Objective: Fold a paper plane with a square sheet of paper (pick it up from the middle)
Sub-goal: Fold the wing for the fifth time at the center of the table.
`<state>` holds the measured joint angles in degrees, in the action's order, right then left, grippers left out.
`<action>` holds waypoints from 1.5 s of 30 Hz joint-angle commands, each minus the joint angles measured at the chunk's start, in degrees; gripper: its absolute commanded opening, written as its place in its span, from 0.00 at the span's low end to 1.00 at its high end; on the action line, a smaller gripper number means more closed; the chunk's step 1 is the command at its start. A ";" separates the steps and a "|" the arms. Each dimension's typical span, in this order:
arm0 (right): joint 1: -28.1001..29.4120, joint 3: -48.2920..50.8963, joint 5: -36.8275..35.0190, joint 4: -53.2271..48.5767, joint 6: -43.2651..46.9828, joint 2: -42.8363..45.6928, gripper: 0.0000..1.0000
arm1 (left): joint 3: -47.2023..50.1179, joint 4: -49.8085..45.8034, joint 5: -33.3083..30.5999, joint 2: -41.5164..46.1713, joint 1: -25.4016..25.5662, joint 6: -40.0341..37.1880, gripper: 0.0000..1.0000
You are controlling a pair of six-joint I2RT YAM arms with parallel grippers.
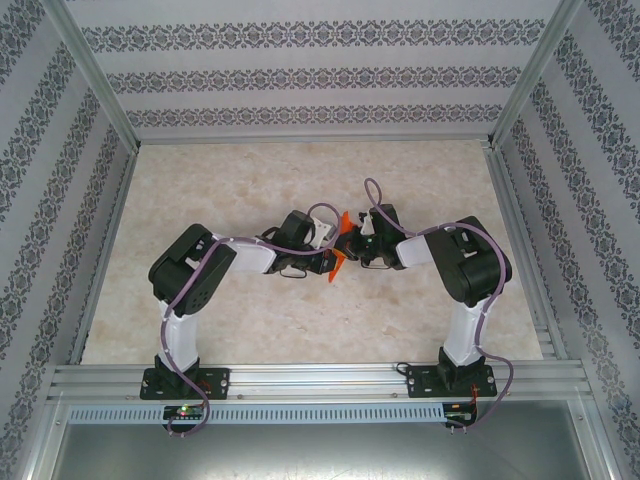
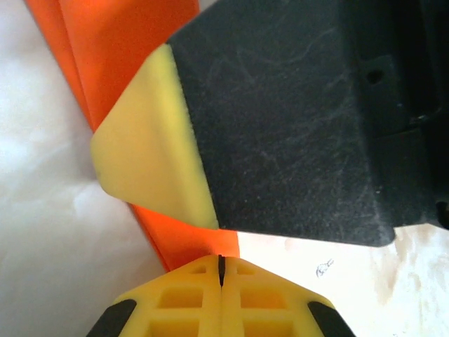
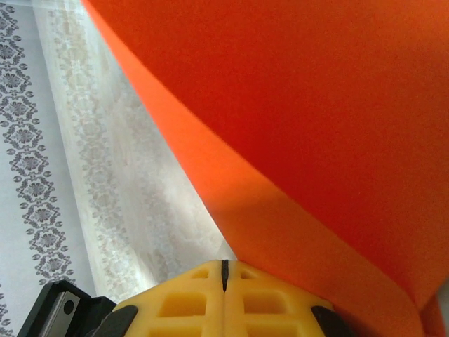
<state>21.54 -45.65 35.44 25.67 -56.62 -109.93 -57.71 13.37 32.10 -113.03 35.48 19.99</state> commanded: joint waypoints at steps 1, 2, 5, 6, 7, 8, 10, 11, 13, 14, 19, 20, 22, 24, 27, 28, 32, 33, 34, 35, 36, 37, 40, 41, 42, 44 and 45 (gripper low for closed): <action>-0.09 1.27 -3.06 -6.11 0.99 -0.11 0.02 | -1.20 -0.97 0.01 -2.25 -0.50 -0.98 0.03; -0.08 1.19 -3.18 -6.31 1.11 0.11 0.02 | -1.09 -1.43 -0.23 -2.53 -0.50 -1.24 0.03; -0.27 1.09 -4.38 -6.22 1.06 0.73 0.02 | -0.96 -3.97 -1.18 -3.24 -0.50 -2.59 0.02; -0.40 1.30 -5.37 -5.65 0.67 1.20 0.02 | -0.60 -4.79 -1.32 -3.34 -0.50 -3.11 0.02; -0.65 1.35 -6.08 -4.95 0.19 1.57 0.01 | -0.19 -5.66 -1.75 -3.39 -0.46 -3.78 0.01; -0.79 1.04 -6.81 -5.24 0.26 2.00 0.01 | 0.19 -6.53 -2.07 -3.30 -0.50 -4.52 0.01; -1.10 -1.19 -9.93 -9.18 2.02 2.83 0.01 | 1.49 -8.20 -2.97 -2.54 -0.51 -6.35 0.00; -1.48 -2.37 -10.44 -10.31 2.47 2.65 0.01 | 2.23 -8.84 -3.53 -2.17 -0.50 -7.12 0.00; -2.19 -4.53 -9.70 -11.18 2.57 1.39 0.02 | 3.19 -10.20 -4.28 -1.58 -0.50 -8.46 0.00; -2.31 -5.70 -9.92 -12.31 2.92 0.88 0.02 | 3.62 -10.69 -4.35 -1.53 -0.53 -8.94 0.00; -2.12 -10.83 -10.47 -17.76 4.95 -1.23 0.03 | 7.16 -8.28 -4.33 -1.84 -0.50 -10.01 0.00; -2.26 -11.70 -10.87 -18.65 5.43 -1.49 0.04 | 7.14 -8.79 -4.17 -2.35 -0.50 -10.22 0.00; -2.63 -13.15 -11.18 -19.70 6.05 -2.31 0.04 | 7.58 -8.65 -3.67 -2.48 -0.50 -10.33 0.00; -2.99 -14.70 -11.52 -20.95 6.88 -3.20 0.05 | 8.13 -8.40 -3.81 -2.39 -0.59 -10.31 0.00; -3.42 -16.26 -11.07 -21.51 7.39 -4.88 0.05 | 8.17 -8.70 -3.52 -2.37 -0.68 -10.24 0.00; -3.50 -16.51 -10.57 -21.53 7.40 -4.98 0.05 | 8.11 -8.72 -3.36 -2.45 -0.77 -10.24 0.00; -2.88 -14.84 -10.14 -21.11 8.39 -0.62 0.05 | 7.57 -8.66 -2.86 -2.63 -1.01 -9.93 0.00; -2.85 -14.26 -9.98 -21.28 8.82 1.05 0.05 | 7.38 -8.79 -2.76 -2.72 -1.03 -9.84 0.00; -2.69 -13.47 -9.66 -21.48 9.21 3.12 0.05 | 7.32 -8.80 -2.70 -2.88 -1.03 -9.75 0.00; -2.68 -12.57 -8.94 -21.71 9.48 5.25 0.05 | 7.19 -8.80 -2.62 -3.05 -1.15 -9.71 0.00; -2.71 -11.86 -8.29 -21.99 9.59 6.71 0.05 | 7.14 -8.80 -2.45 -3.16 -1.12 -9.70 0.00; -2.44 -11.35 -7.32 -22.61 9.93 8.01 0.05 | 7.14 -8.71 -2.40 -3.16 -1.20 -9.70 0.00; -0.89 -9.08 -4.34 -22.70 8.66 10.09 0.06 | 7.17 -8.58 -2.16 -3.34 -1.38 -9.75 0.00; -0.36 -8.18 -3.38 -21.95 7.71 10.37 0.06 | 7.03 -8.49 -1.91 -3.36 -1.47 -9.70 0.00; 0.09 -7.17 -3.23 -21.01 6.81 10.43 0.06 | 7.05 -8.49 -1.82 -3.33 -1.47 -9.69 0.00; 0.99 -5.97 -3.12 -20.03 5.63 9.57 0.06 | 7.16 -8.35 -1.81 -3.16 -1.55 -9.56 0.00; 1.34 -5.50 -2.82 -18.90 4.99 8.87 0.06 | 7.11 -8.35 -1.72 -3.11 -1.56 -9.53 0.00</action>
<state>21.74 -53.49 30.41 6.02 -49.78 -99.35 -53.65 17.15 32.71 -111.92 34.79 11.09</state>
